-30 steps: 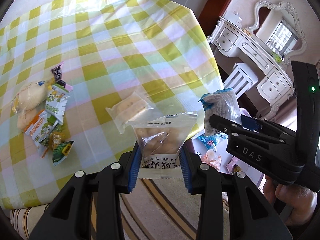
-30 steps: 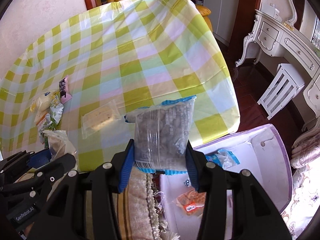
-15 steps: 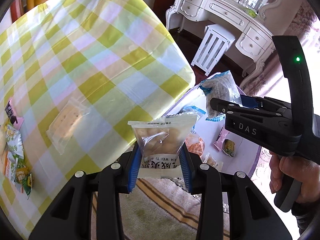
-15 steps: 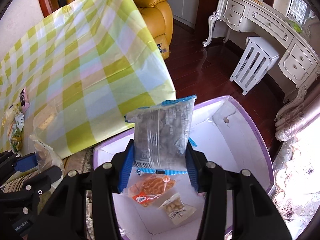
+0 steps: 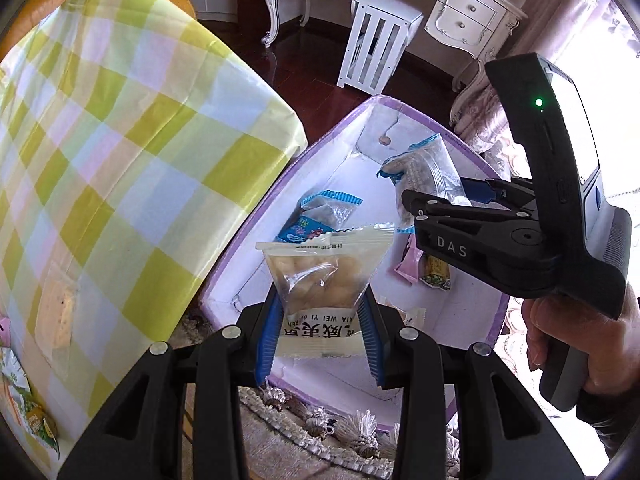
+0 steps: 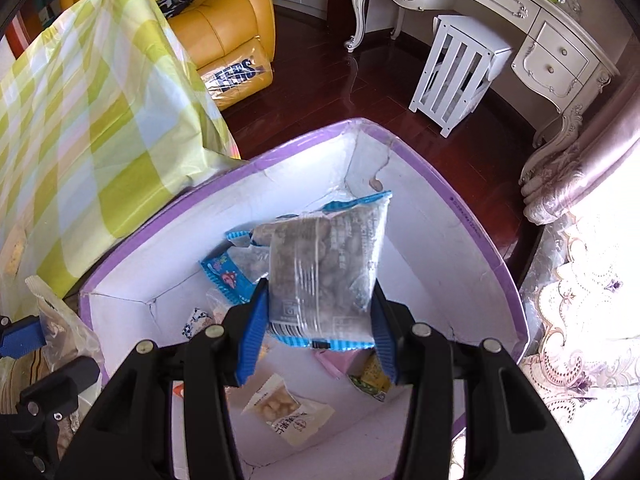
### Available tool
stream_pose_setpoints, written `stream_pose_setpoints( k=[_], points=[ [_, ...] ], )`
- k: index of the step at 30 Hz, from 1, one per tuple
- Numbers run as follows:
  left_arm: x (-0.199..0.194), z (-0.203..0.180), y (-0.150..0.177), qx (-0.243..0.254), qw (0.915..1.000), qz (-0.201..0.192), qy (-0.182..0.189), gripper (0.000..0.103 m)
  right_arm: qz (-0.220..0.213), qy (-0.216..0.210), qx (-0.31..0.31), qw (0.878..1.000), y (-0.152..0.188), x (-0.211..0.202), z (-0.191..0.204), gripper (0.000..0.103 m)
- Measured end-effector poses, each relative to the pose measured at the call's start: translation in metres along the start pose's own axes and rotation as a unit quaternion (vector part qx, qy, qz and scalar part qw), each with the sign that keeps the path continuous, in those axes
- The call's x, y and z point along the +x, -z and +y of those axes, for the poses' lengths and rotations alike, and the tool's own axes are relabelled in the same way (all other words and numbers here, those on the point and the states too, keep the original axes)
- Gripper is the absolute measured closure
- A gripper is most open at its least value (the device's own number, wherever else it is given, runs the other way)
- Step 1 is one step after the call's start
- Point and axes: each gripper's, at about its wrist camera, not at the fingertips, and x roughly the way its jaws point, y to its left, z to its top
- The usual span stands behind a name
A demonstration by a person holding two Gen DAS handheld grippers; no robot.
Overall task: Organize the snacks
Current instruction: 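Open both tools over the white box to drop the two bags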
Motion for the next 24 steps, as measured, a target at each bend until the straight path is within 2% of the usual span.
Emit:
stream_pose_setpoints(
  k=[6, 12, 24],
  points=[
    [0.023, -0.011, -0.007, 0.017, 0.9993, 0.03, 0.015, 0.067, 0.03, 0.007, 0.018, 0.999, 0.008, 0.024, -0.011, 0.055],
    [0.037, -0.022, -0.009, 0.041, 0.9976, 0.054, 0.012, 0.067, 0.045, 0.015, 0.018, 0.999, 0.012, 0.037, -0.012, 0.055],
    [0.052, -0.026, -0.01, 0.045, 0.9961, 0.075, 0.013, 0.066, 0.051, 0.021, 0.023, 0.998, 0.012, 0.041, -0.017, 0.055]
  ],
)
